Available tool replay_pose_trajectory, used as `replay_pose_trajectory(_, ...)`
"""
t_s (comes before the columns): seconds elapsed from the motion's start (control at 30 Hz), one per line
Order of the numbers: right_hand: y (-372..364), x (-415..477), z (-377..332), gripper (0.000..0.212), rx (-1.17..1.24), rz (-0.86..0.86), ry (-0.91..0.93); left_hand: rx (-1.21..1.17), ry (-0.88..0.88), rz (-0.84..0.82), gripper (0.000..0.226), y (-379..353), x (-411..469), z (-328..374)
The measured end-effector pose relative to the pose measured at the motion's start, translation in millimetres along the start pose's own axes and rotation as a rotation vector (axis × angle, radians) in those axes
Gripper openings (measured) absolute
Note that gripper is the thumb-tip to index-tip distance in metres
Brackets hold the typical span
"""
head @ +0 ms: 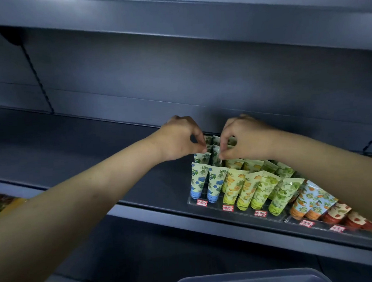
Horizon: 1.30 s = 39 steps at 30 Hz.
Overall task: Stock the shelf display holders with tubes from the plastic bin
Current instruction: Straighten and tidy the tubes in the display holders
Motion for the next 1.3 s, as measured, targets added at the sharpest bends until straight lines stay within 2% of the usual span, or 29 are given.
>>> replay_pose_trajectory(0.47, -6.9, 3.8, -5.1, 0.015, 0.060, 0.014, -0.055, -0.131, 0.048, -0.012, 0.004, -14.9, -1.1, -17.3)
replay_pose_trajectory(0.73, -11.0, -1.2, -3.1, 0.013, 0.220, 0.018, -0.155, -0.126, 0.074, -0.015, 0.007, -14.2, -2.1, -17.2)
replay_pose_trajectory(0.97, -10.6, -0.9, -3.7, 0.012, 0.039, 0.031, -0.198, -0.111, 0.083, -0.019, 0.007, -14.2, -2.4, -15.7)
replay_pose_trajectory(1.3, -8.2, 0.9, -6.3, 0.008, -0.037, 0.058, -0.162, -0.150, 0.042, -0.002, 0.009, -13.7, -2.7, -12.6)
Point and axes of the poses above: each hand's wrist, its own x-axis towards the middle knuckle, its own y-axis out of the back of the hand, z = x × y, the point moved 4 cm from there along x, towards the middle knuckle, and after that the axes turned 9 degrees about y, right-handed, at the moved point
